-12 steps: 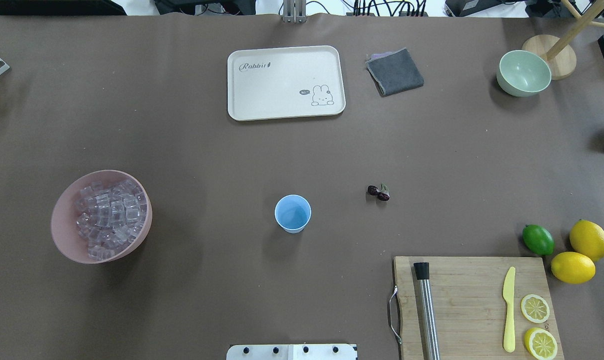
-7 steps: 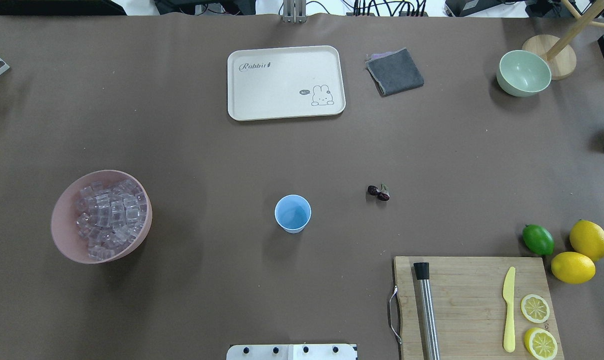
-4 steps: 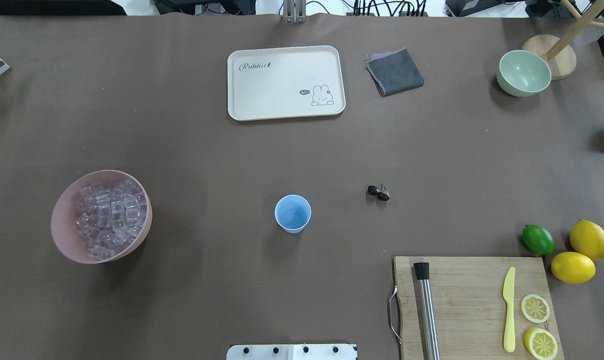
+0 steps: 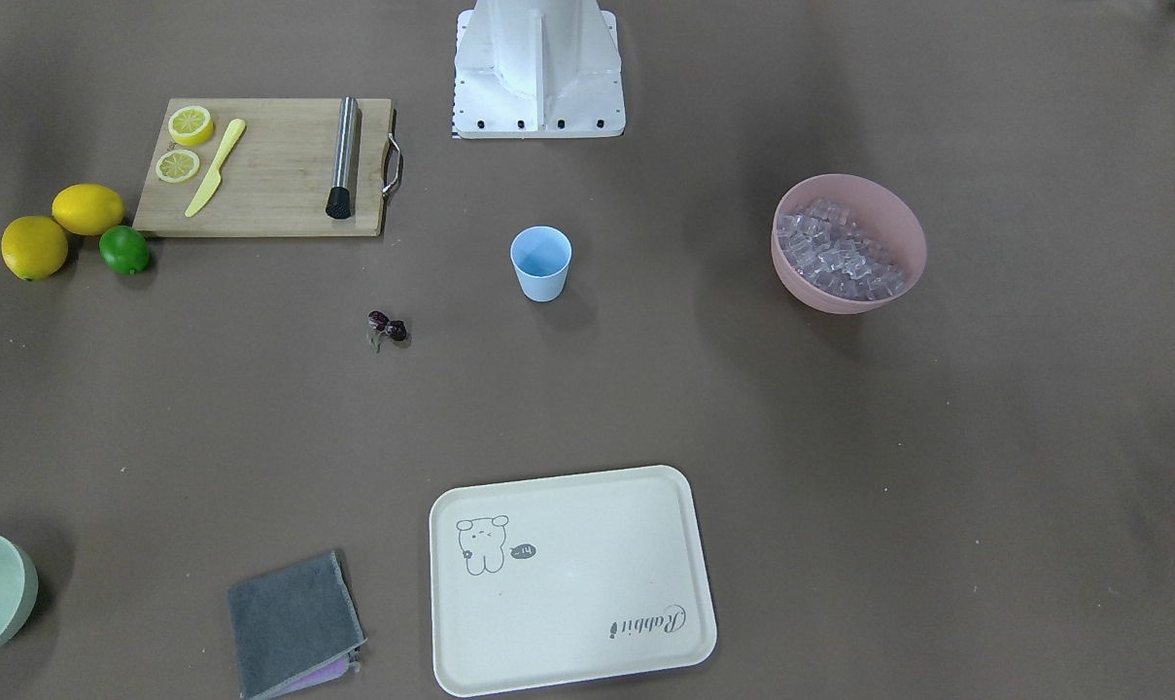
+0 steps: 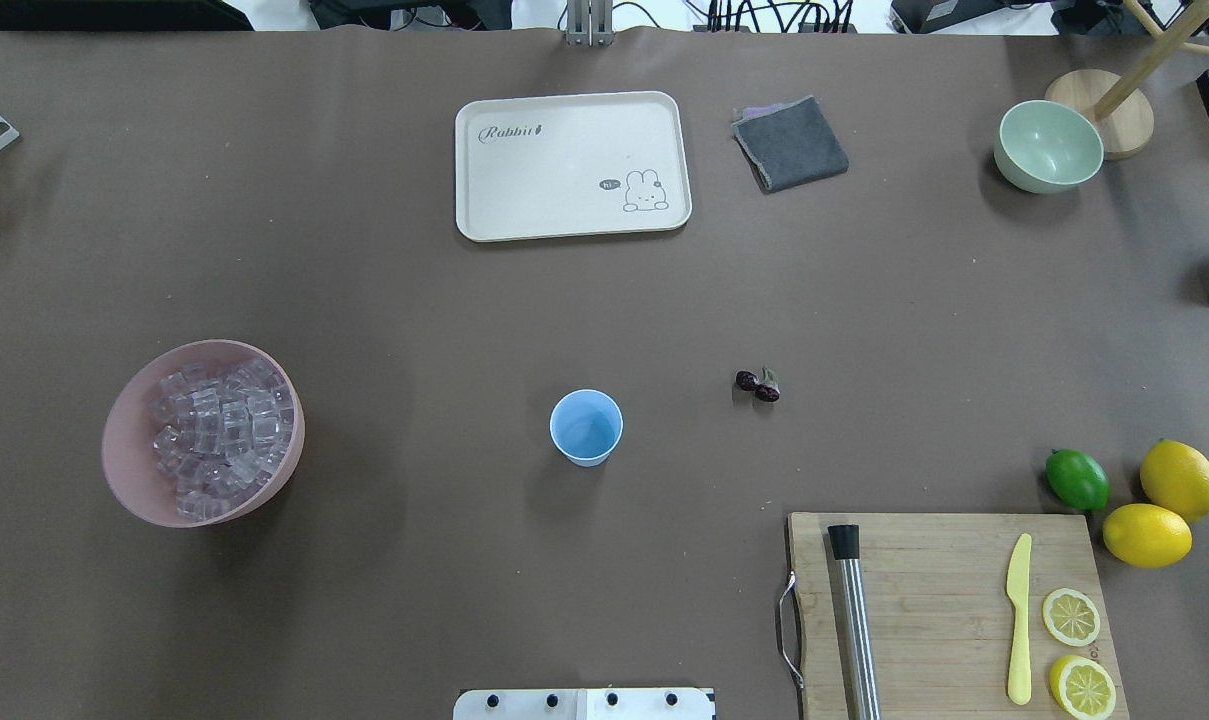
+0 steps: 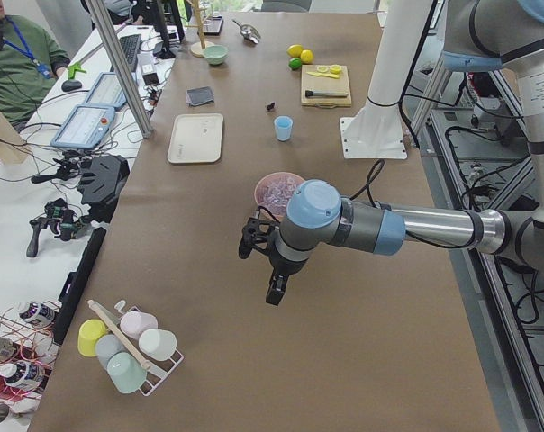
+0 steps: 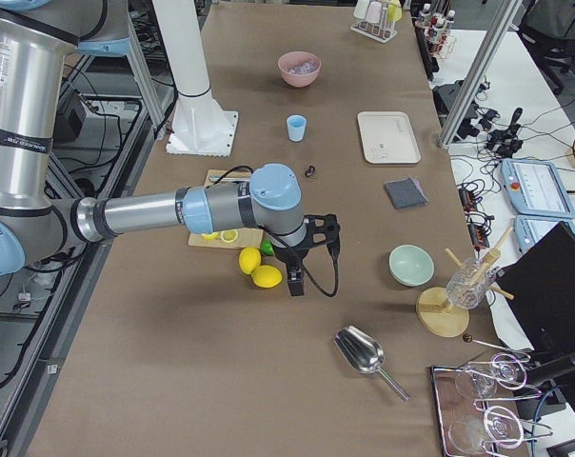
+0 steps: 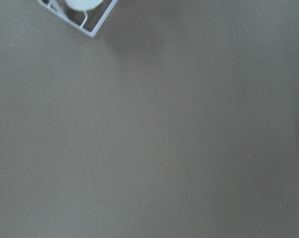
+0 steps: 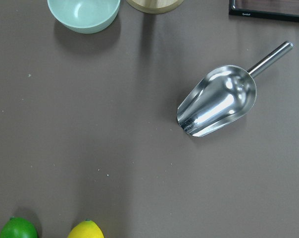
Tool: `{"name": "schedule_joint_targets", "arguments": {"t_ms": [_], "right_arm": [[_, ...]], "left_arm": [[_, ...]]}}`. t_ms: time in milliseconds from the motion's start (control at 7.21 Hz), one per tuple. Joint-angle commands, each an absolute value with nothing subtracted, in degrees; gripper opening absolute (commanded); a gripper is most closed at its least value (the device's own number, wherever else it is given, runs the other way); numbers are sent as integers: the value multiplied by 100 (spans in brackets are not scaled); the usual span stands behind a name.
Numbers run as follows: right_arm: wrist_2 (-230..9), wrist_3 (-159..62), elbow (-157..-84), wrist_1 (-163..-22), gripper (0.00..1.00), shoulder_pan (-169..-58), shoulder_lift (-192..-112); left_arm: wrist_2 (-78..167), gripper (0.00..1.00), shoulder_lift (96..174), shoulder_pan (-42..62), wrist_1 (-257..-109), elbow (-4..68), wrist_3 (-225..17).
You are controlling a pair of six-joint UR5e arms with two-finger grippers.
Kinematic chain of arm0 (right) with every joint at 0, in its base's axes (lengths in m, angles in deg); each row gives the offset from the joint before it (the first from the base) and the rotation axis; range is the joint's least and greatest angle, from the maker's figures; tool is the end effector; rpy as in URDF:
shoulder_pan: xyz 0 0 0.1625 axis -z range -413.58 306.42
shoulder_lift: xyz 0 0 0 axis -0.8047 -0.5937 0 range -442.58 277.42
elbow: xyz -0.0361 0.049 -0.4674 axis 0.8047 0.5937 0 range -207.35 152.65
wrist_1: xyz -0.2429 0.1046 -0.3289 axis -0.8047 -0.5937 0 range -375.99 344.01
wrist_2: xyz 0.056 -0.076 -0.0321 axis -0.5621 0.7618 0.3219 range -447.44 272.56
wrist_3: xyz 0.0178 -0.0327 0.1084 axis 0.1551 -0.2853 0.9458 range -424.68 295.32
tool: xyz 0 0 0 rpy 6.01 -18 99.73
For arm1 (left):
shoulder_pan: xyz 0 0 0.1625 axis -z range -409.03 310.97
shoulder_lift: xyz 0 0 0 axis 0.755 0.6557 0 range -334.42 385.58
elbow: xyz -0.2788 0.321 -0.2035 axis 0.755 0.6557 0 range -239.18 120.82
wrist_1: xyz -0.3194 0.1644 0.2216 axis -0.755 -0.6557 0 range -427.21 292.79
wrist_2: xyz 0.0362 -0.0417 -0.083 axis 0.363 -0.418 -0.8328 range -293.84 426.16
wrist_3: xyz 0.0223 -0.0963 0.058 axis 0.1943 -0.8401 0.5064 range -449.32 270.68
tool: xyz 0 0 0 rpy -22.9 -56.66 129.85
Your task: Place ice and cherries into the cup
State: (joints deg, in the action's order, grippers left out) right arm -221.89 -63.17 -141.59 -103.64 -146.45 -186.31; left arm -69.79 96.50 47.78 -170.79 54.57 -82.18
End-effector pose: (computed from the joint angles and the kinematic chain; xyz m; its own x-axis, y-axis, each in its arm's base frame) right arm 0.0730 -0.3941 0.6050 0.7194 -0.0942 0.6882 -0.0679 0.9765 0.2046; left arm -0.0939 -0.3561 0.6199 0.7256 0.2572 -0.6383 0.0225 0.9182 0.3955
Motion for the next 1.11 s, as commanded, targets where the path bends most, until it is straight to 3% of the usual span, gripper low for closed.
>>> {"name": "schedule_joint_targets", "arguments": {"t_ms": [0, 278, 694, 971], "right_arm": [[-22332, -6388, -14126, -10117, 100, -14796, -18673], [-22358, -6172, -13811, -8751, 100, -14815, -18980], [-22490, -5045, -13880, -8551, 100, -14684, -18928], [-22578, -4632, -13941, -8534, 100, -14490, -18840]], "left_arm": [[-7486, 98, 9730, 4765, -17918, 5166, -8256], [-7710, 98, 9678, 4774, -18266, 5147, -8255], [-7772, 98, 10106, 4074, -19287, 5165, -10507], [-8044, 98, 10108, 3318, -20951, 5104, -12683]]}}
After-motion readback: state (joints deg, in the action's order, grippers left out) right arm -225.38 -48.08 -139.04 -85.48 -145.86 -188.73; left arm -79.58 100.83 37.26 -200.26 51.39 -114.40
